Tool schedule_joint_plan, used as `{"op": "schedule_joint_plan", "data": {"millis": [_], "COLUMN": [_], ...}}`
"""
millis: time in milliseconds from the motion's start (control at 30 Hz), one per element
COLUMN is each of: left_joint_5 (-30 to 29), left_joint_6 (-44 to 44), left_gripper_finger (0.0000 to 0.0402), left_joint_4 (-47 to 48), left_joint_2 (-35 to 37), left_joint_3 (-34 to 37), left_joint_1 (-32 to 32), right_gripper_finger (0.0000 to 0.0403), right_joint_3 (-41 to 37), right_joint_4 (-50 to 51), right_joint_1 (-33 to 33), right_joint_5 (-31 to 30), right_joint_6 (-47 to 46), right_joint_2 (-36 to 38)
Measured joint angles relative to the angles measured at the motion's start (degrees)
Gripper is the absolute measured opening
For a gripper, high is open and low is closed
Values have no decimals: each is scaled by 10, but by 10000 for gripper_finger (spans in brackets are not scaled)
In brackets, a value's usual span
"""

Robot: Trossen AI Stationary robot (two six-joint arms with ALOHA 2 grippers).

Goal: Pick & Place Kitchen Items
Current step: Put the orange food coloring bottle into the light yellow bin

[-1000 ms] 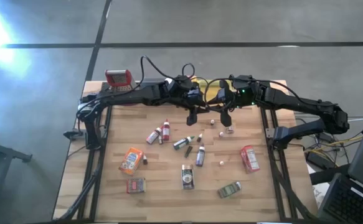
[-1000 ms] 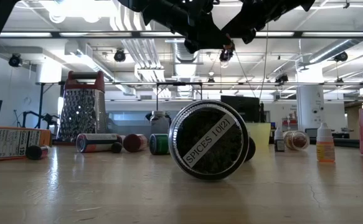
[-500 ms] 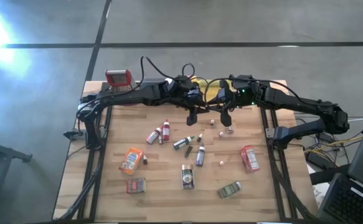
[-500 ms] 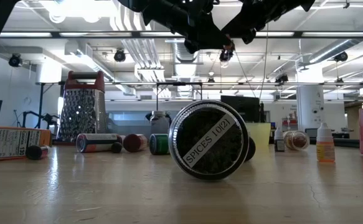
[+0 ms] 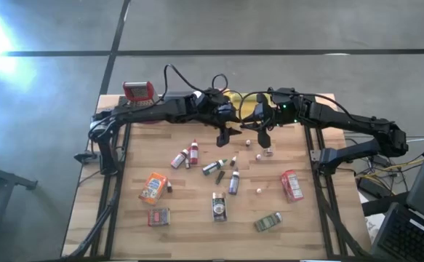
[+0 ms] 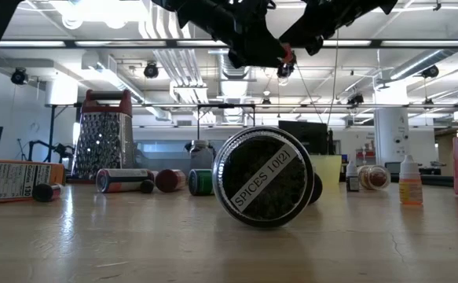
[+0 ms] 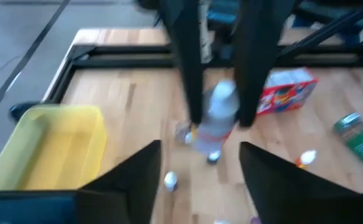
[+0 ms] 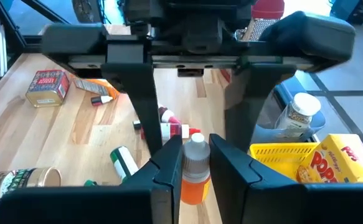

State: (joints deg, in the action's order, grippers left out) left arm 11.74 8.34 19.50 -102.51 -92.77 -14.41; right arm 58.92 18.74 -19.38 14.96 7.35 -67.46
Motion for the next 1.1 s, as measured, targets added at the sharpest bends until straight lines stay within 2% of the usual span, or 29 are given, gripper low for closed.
{"op": "schedule_joint_plan", "data": {"millis": [100, 200, 400, 533, 733, 933, 1100], "left_joint_5": [-26, -53, -128, -143, -149, -158, -160], "left_joint_6": [2, 16, 13, 4, -25, -47, -55], "left_gripper_finger": [264, 278, 270, 263, 261, 261, 261], "left_joint_4": [44, 88, 182, 181, 60, -97, -196], "left_joint_2": [10, 30, 75, 112, 202, 308, 388], "left_joint_3": [-3, -3, 2, 36, 171, 322, 416], "left_joint_1": [-3, -6, -9, -9, -11, -12, -12], "right_gripper_finger": [63, 69, 60, 59, 69, 57, 65], "right_joint_3": [0, 0, -2, -12, -26, -51, -77], "right_joint_4": [12, 27, 56, 55, 41, -24, -84], "right_joint_1": [0, -2, -28, -62, -116, -155, -179], "right_joint_5": [0, -1, -2, -2, -2, -1, 0], "right_joint_6": [-1, 0, 1, -1, 1, 3, -7], "right_joint_2": [4, 13, 40, 57, 62, 55, 49]}}
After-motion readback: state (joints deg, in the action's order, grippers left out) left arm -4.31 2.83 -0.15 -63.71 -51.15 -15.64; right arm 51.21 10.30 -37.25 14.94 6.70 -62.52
